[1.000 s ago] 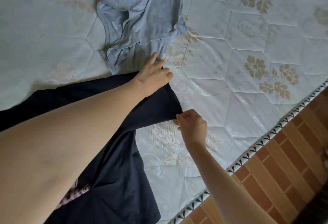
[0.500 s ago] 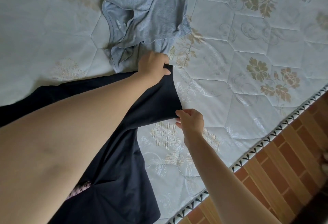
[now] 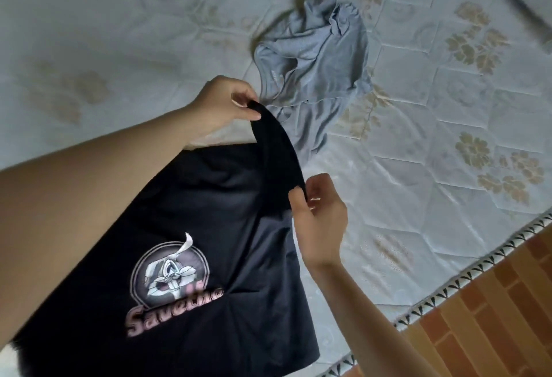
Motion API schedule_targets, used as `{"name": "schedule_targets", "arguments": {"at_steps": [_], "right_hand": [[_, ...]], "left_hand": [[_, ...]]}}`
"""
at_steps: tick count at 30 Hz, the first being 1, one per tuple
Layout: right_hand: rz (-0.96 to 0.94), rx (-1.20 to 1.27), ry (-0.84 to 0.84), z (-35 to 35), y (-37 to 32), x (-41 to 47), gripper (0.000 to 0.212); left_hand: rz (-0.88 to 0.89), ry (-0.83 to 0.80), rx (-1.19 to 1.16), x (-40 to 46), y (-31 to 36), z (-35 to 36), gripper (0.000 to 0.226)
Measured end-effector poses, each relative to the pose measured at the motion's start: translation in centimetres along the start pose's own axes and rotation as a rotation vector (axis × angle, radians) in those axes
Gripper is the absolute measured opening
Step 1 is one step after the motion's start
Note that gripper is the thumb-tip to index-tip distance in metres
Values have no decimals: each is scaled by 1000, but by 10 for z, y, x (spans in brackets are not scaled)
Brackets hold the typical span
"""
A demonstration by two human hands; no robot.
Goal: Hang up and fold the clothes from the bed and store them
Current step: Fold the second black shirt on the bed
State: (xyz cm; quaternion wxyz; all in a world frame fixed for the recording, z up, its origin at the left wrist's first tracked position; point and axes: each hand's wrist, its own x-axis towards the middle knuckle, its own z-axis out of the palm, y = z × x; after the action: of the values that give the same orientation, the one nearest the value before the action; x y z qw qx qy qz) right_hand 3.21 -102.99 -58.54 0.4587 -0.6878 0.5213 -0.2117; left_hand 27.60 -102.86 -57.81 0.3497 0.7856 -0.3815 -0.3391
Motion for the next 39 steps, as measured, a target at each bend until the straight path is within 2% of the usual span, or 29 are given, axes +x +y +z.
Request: {"name": "schedule_targets", "arguments": {"at_steps": [3,7,9,12,15,17,18,20,24,27,30,32,34,36,39], "right_hand": [[-211,-159,-97,27,-8,-23,24],[-476,-367,-248,68,2,-52,14],[-558,-435,-329,88,14,-65,17],[-563,-472,-442,111,30,-83,29],[-532,-468,-398,120,40,-93,35],[-533,-461,-367,117,42,-91,34],[-537,-464,-355,113,44,-88,31],[-534,-495,-332,104,50,-78,22],[-451,-589,-246,80,62,-53,42],[-303,-681,-151,64,68,-38,53],[-100,-856,-296,51,77,-23,50],[-48,-922,-406,47,81,-15,47],[-31,-887,-445,44,82,-9,49],[-13,-849,-472,41,84,-6,47],[-11,-868,-457,34,94,-7,30]], "left_hand": [[-106,36,-7,-39,-33,-27,22],[-218,96,7,-85,-89,-40,35],[-297,121,7,-104,-119,-38,31],[-432,169,-19,-125,-158,-27,30],[-558,230,-163,-138,-179,-16,24],[-576,248,-194,-139,-183,-11,14],[-561,240,-180,-139,-182,-9,9],[-496,198,-19,-134,-175,-5,21],[-203,230,404,-118,-147,8,33],[83,125,531,-103,-128,29,30],[317,-43,601,-88,-120,61,36],[293,-179,683,-82,-116,86,48],[201,-255,763,-77,-114,105,56],[120,-256,805,-75,-114,118,60],[41,-222,810,-71,-115,131,64]]}}
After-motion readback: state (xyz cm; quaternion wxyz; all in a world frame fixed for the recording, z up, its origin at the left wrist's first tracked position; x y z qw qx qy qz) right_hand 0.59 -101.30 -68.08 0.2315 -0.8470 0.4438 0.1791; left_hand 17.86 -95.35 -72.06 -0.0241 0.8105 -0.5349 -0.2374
